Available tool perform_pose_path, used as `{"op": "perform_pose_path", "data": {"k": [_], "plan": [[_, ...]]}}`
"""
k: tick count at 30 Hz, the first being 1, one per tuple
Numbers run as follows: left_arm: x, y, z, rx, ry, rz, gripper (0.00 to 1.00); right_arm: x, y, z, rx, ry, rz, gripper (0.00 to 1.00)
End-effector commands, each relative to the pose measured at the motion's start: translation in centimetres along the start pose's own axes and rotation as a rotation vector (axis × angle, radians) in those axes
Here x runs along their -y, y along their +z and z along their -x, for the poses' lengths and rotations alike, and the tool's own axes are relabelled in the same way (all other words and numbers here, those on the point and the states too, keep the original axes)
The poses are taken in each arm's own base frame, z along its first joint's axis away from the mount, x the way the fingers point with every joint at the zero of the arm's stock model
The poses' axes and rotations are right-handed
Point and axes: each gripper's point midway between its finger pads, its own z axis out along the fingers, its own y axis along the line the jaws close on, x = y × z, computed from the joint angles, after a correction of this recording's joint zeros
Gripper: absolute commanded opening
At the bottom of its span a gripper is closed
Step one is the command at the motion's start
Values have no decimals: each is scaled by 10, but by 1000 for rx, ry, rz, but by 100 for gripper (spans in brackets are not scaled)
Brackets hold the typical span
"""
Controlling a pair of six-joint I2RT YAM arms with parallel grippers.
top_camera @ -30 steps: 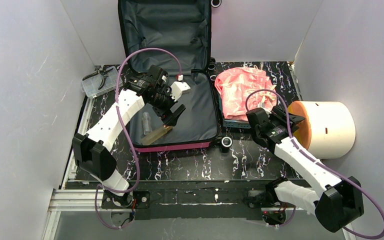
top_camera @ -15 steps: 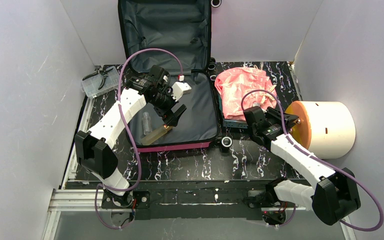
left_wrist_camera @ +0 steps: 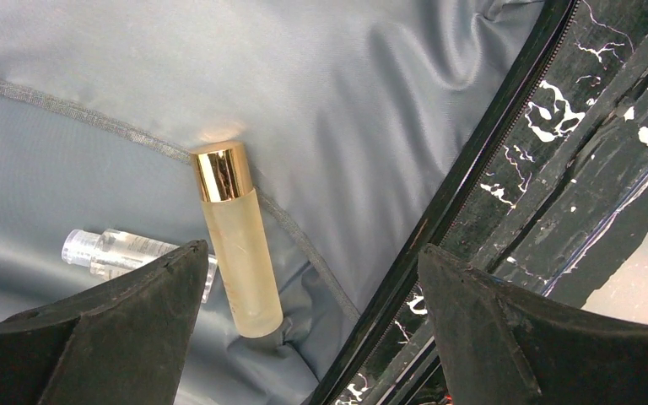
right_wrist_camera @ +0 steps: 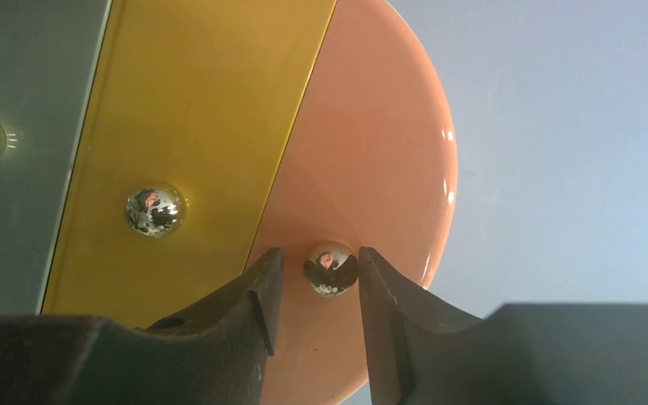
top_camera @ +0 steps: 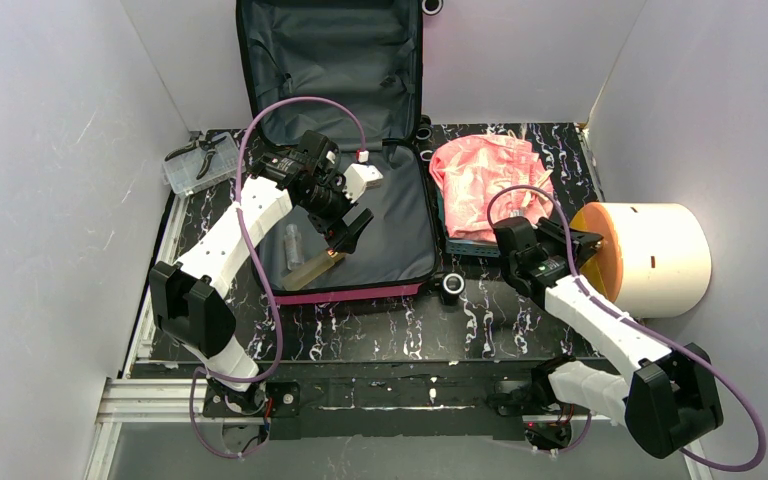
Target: Open, take out, and arrange the luggage
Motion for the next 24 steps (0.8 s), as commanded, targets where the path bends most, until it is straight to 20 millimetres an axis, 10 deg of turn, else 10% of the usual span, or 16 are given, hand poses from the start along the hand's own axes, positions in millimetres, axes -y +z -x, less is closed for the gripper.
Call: {"op": "perform_pose_path", "data": {"k": [1,17,24], "plan": [[6,-13,7,37,11,-15,95,7,1,-4,-11,46,-24,45],[8,-15,9,44,13,-22,95,20,-3,2,-9,84,-31,2],[7,-14,8,42,12,-23,95,27,-27,39,94,118,28,1]]}}
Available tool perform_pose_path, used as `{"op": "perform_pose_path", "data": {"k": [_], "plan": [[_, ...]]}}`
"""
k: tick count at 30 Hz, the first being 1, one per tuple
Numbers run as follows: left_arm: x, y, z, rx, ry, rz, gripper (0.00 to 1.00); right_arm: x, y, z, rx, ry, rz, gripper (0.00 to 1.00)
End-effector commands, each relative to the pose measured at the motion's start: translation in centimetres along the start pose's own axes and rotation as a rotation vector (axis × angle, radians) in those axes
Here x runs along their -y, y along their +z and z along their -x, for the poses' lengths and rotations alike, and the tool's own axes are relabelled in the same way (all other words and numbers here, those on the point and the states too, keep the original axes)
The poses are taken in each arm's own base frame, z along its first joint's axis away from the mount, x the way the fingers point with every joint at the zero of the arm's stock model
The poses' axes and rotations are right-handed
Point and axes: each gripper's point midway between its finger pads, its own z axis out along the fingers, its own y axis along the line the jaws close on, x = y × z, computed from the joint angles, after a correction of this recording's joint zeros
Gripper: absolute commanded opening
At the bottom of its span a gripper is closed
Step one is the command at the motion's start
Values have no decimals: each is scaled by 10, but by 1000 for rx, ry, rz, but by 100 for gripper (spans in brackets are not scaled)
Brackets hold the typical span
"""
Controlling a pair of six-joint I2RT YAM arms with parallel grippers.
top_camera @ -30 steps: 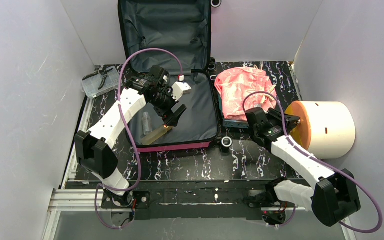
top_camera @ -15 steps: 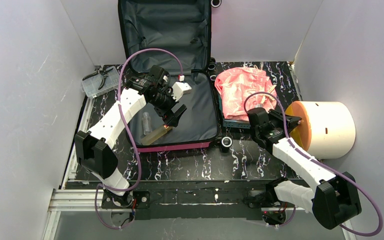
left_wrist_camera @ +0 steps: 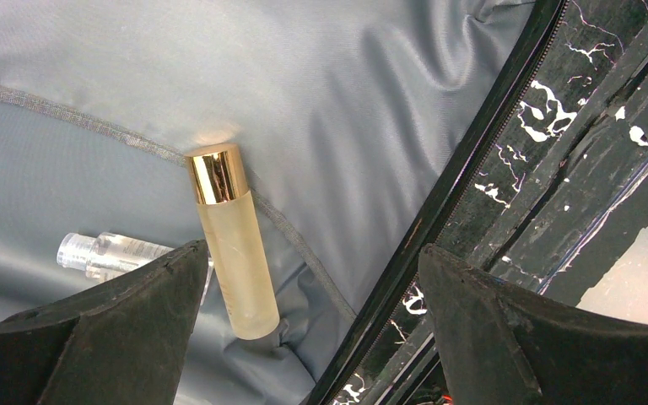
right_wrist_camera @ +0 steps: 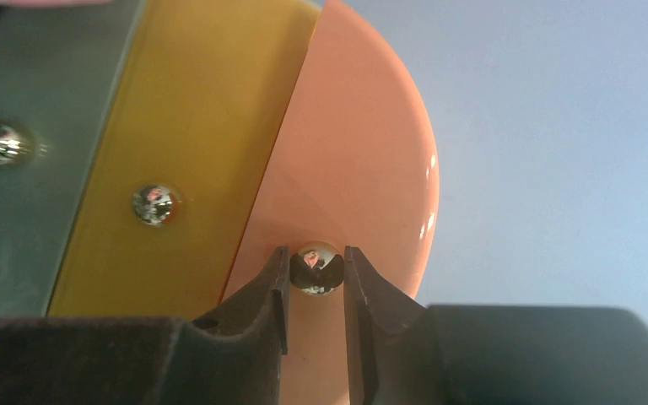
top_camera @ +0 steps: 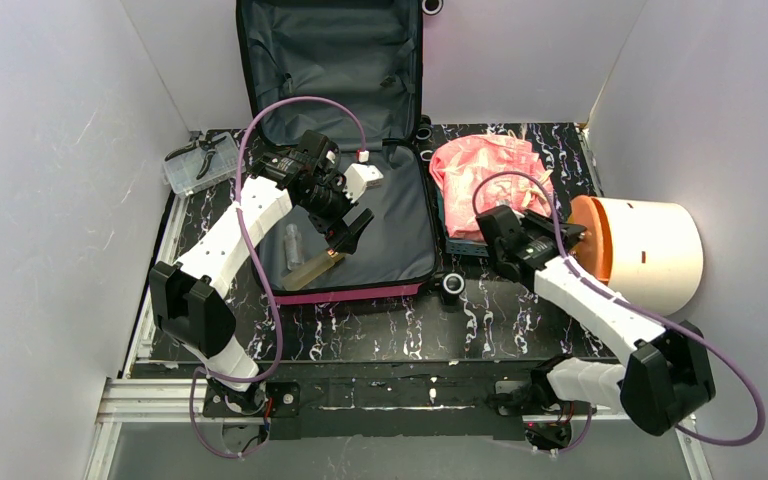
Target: Open, take out, and arrange the luggage
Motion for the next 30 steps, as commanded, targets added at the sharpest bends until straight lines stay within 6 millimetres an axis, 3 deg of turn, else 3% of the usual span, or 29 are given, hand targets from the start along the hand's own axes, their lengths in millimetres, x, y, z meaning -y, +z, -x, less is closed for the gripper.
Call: {"op": "perform_pose_path", "data": {"k": [1,6,17,19,23,28,30], "plan": [[5,-14,8,38,14,-8,95,11,-21,25,67,76,9,1],[5,-14,6,32,14,-6,95,-1,-33,50,111,38,25,1],[4,-12,4,19,11,-8,95,-4,-46,71,168,48,46,1],[4,-11,2,12,14,-8,96,0,-46,69,163,60,30,25],[0,-10,-11,-30,7,-11,98,10,-49,70,174,94,28,55],[-27,-12,-40,-106,-76,39,98,36,-61,97,237,248,103,76],[-40,-13,-53,-153,-136,63,98,48,-67,113,281,328,139,80]]}}
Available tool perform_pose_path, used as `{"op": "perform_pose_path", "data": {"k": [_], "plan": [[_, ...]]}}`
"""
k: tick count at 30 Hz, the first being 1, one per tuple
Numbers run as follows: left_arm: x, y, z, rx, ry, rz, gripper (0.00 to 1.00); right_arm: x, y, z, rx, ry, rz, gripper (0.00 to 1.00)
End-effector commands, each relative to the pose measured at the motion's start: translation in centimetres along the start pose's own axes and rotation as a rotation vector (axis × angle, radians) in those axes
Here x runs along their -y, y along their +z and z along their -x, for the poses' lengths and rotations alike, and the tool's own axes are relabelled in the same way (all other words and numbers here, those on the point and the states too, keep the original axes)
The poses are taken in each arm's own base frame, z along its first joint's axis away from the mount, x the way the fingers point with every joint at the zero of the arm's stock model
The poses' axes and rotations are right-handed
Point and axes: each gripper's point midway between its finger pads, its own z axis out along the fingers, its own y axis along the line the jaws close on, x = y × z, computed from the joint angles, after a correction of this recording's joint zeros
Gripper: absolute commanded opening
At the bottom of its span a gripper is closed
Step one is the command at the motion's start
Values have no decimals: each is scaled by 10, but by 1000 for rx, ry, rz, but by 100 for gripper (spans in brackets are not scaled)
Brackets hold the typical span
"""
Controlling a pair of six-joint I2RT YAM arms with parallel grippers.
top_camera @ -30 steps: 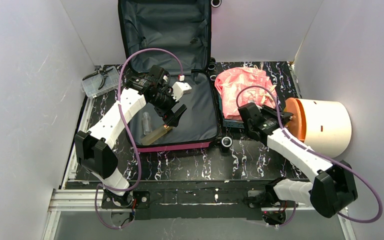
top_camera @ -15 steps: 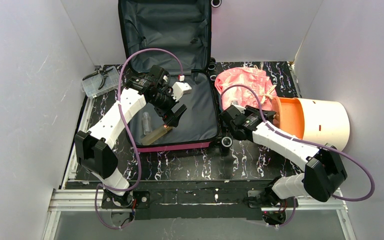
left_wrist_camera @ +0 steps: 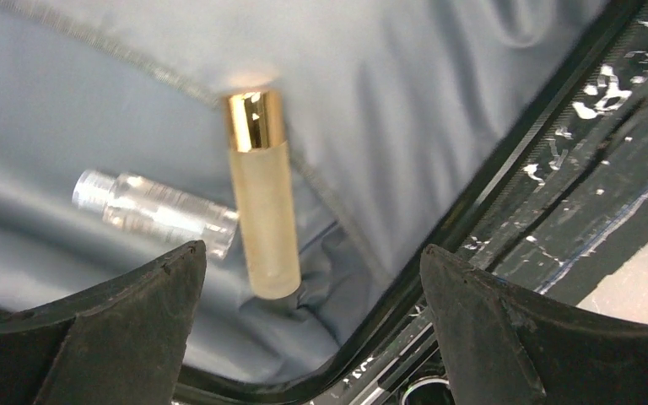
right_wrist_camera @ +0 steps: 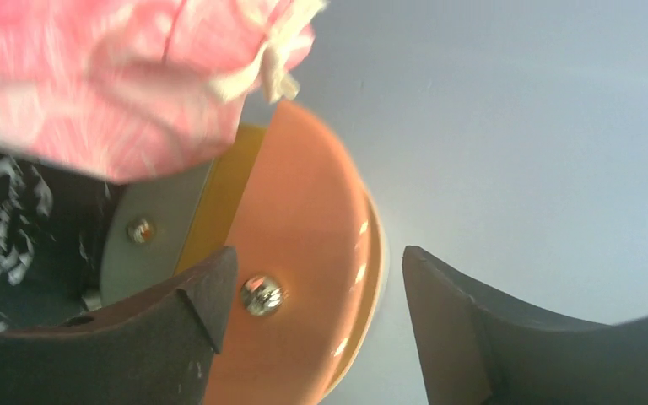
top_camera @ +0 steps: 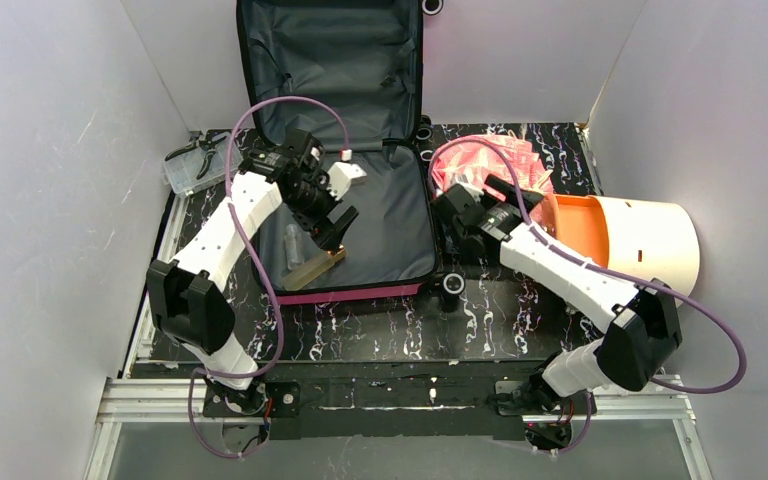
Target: Open, take out, and arrange the luggage
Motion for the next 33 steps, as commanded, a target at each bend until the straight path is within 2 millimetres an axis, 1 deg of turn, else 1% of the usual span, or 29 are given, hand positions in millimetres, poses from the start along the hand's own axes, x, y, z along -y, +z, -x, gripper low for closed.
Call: {"op": "perform_pose_path", "data": {"k": [1,2,4,7,9,11,14,17,19,21,24,26,27,29,30,32,33], "plan": [[-27,-2,-37,-129,-114,47,98,29,-13,40,110,243,54,83],[-30,-1,-42,-148,-120,49,98,33,-15,48,133,283,68,84],[-30,7,-54,-181,-69,20,96,39,-20,67,195,361,115,85],[-26,18,-61,-197,-14,-36,95,42,-33,102,333,483,234,88],[-29,29,-61,-222,-48,-53,94,45,-43,121,419,551,301,89],[-33,47,-67,-263,-82,-70,94,47,-51,134,489,601,346,89],[-47,74,-69,-280,-80,-31,94,52,-58,143,558,649,360,90],[-57,96,-66,-304,-34,22,94,54,-59,143,589,657,348,91],[-66,110,-65,-321,-20,67,93,51,-58,143,590,643,352,91],[-74,121,-66,-332,-41,94,91,46,-56,142,583,628,356,91],[-81,133,-70,-351,-49,133,85,41,-55,141,578,620,360,91],[-76,141,-75,-363,-30,122,77,39,-56,141,583,622,370,91],[-74,144,-78,-374,-14,120,71,38,-56,142,588,625,373,91],[-73,148,-83,-396,-1,133,52,38,-57,143,594,631,380,91],[-74,147,-82,-395,-12,140,41,38,-58,143,595,634,383,91],[-77,138,-71,-372,-34,158,14,37,-58,143,594,640,391,91],[-78,132,-64,-354,-54,163,5,37,-59,144,595,643,398,91]]}}
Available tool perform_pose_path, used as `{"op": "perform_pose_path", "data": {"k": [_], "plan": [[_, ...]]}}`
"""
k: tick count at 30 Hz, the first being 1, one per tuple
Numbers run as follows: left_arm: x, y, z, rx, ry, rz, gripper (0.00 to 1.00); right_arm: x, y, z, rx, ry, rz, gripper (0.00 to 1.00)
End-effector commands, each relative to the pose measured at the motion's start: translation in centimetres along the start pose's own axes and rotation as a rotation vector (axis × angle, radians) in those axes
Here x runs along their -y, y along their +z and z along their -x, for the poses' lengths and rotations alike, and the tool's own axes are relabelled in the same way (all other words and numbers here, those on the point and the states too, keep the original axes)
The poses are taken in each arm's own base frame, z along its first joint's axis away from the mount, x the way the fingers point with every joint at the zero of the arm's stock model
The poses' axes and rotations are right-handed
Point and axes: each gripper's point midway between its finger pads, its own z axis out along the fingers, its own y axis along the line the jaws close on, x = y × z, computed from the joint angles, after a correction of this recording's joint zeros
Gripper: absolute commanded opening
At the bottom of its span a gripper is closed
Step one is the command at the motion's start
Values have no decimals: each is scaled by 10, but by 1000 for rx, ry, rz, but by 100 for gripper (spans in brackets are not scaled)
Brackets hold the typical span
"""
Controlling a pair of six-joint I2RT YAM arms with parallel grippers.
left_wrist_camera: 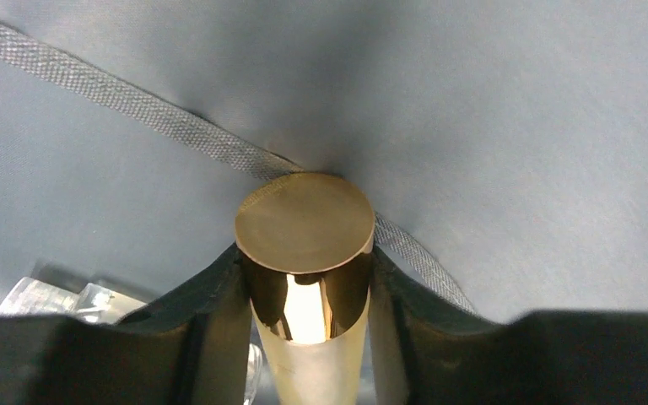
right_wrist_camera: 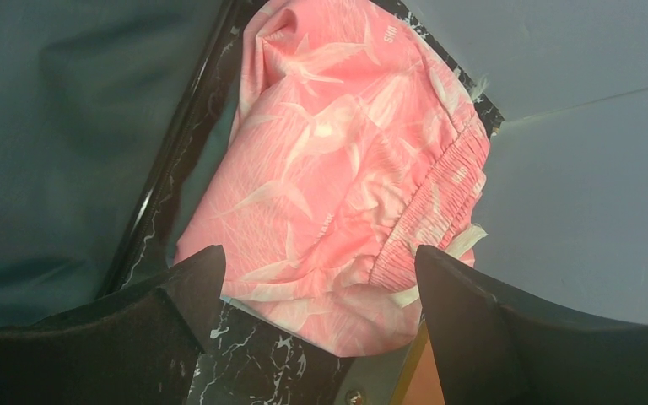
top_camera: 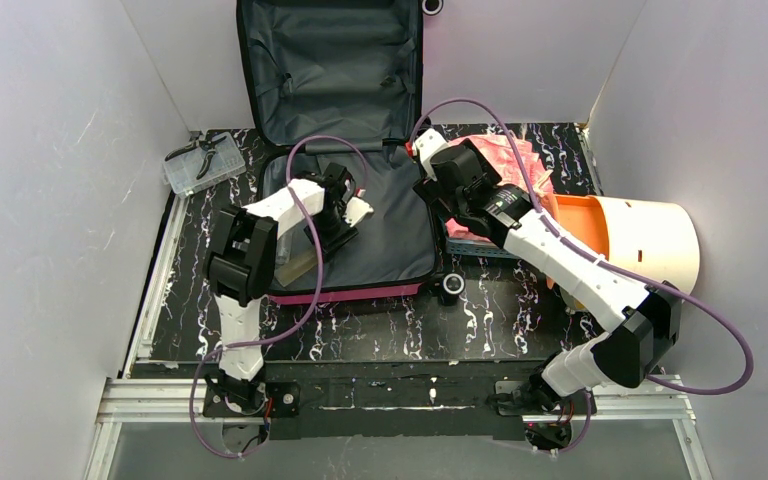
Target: Open, take out, and arrange the luggage
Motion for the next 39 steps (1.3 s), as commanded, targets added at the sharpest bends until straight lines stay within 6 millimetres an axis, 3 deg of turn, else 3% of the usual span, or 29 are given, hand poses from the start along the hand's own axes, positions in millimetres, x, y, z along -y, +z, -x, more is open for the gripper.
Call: {"op": "perform_pose_path", "data": {"k": [1,5,9,11,13,14,16,17,19,21,23,24,30,38,39], "plan": [[-1,-19,12,45,-62,-12,0,9,-15,23,93,85,2,91],[-9,-74,41,187,-193,-78,0,4,-19,35,133,141,54,91],[-7,-161,77,439,-333,-205,0,-5,-29,66,236,240,148,91],[-3,-213,95,591,-372,-263,0,-10,-34,92,316,324,207,92],[5,-251,105,686,-407,-313,0,-26,-40,123,409,430,323,94],[13,-277,110,747,-438,-355,0,-38,-48,154,514,534,433,96],[21,-310,116,847,-500,-401,0,-54,-58,194,644,708,594,97],[23,-320,117,875,-530,-412,0,-59,-57,204,663,772,631,97],[25,-335,118,920,-581,-433,0,-69,-56,219,692,848,709,95],[26,-343,125,940,-636,-477,0,-94,-56,233,691,859,854,91],[19,-342,128,951,-648,-448,0,-111,-68,233,700,813,979,88],[7,-345,137,985,-638,-407,0,-127,-68,224,667,798,1043,86],[17,-359,141,1003,-628,-487,0,-139,-41,214,585,810,992,75],[13,-354,136,998,-612,-430,0,-133,-33,218,555,772,937,7],[12,-356,136,1004,-601,-416,6,-128,-33,216,549,760,908,3]]}}
